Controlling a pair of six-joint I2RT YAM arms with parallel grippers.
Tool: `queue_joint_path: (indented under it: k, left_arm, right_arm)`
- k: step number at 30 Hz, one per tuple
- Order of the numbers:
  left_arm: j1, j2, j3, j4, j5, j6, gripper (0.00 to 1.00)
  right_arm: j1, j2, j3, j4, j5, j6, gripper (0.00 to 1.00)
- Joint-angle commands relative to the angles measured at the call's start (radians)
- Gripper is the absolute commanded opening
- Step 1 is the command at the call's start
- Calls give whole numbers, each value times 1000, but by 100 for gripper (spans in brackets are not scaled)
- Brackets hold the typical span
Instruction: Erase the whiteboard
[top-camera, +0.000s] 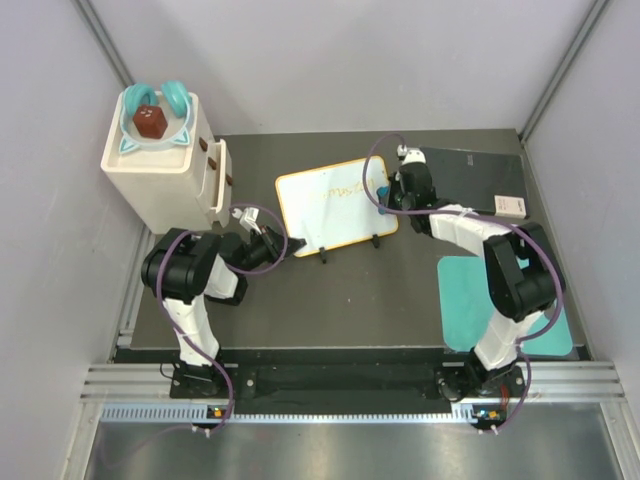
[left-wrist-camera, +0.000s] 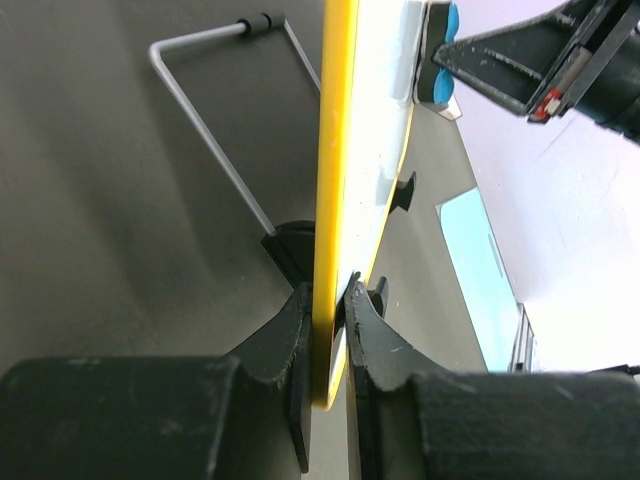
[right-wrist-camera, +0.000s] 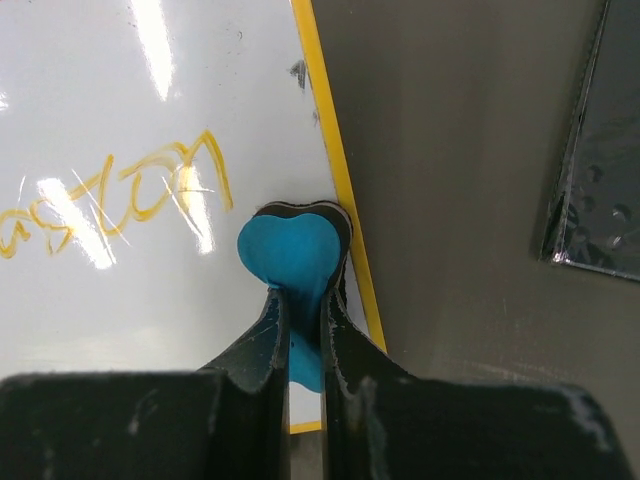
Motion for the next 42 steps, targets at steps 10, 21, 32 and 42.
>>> queue_joint_path:
  k: [10, 21, 32, 42]
  left_arm:
    - [10, 52, -33, -230, -57, 55, 0]
    - [3, 51, -30, -241, -53, 67, 0]
    - [-7, 46, -22, -260, -48, 85, 0]
    - [-10, 43, -30, -237, -21, 96, 0]
  right_arm:
    - [-13, 39, 114, -66, -20, -78, 0]
    - [-13, 23, 134, 3, -55, -95, 0]
    - [-13, 28, 116, 83, -87, -150, 0]
    - [-13, 72, 121, 123, -67, -197, 0]
